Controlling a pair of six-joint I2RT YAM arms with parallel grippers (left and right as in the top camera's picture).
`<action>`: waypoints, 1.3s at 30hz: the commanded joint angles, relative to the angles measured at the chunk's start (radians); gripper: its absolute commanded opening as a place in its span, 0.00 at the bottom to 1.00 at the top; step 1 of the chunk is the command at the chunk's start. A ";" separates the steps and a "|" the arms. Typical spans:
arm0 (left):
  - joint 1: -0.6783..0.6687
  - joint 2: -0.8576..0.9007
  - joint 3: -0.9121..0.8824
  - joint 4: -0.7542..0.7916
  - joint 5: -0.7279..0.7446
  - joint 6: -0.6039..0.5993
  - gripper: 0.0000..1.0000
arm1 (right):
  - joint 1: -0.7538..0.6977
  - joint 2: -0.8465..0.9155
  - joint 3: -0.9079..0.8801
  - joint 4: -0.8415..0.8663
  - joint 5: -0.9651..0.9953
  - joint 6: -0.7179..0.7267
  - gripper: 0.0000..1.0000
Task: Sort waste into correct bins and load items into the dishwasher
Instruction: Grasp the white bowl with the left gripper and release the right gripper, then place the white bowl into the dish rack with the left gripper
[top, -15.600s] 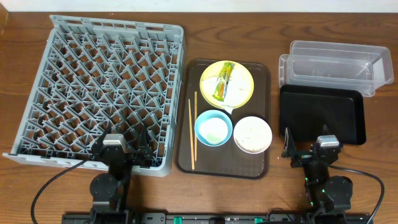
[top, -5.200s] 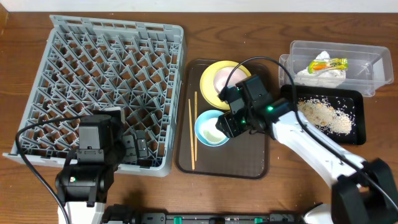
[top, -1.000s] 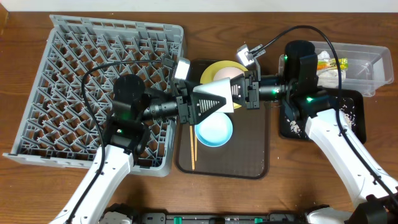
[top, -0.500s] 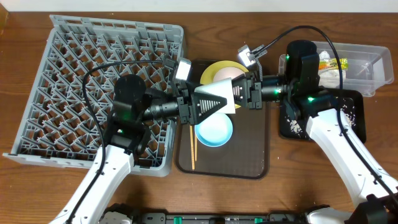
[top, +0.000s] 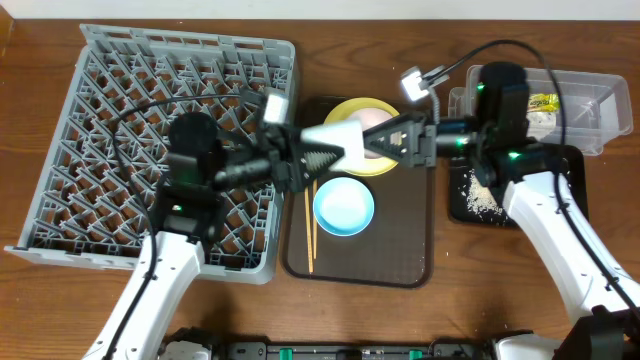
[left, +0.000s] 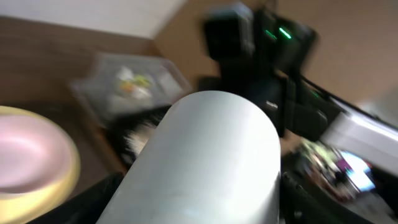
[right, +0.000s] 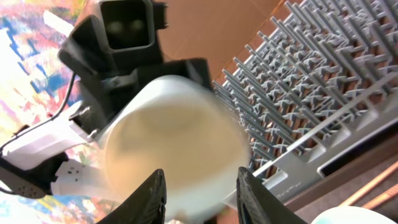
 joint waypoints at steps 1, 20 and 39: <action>0.061 0.002 0.004 -0.001 -0.047 0.026 0.37 | -0.016 -0.009 0.005 0.002 -0.041 -0.001 0.37; 0.251 -0.079 0.039 -0.492 -0.414 0.333 0.27 | -0.068 -0.010 0.006 -0.325 0.294 -0.216 0.28; 0.429 0.076 0.138 -1.185 -1.024 0.339 0.28 | -0.068 -0.012 0.206 -0.907 0.925 -0.445 0.25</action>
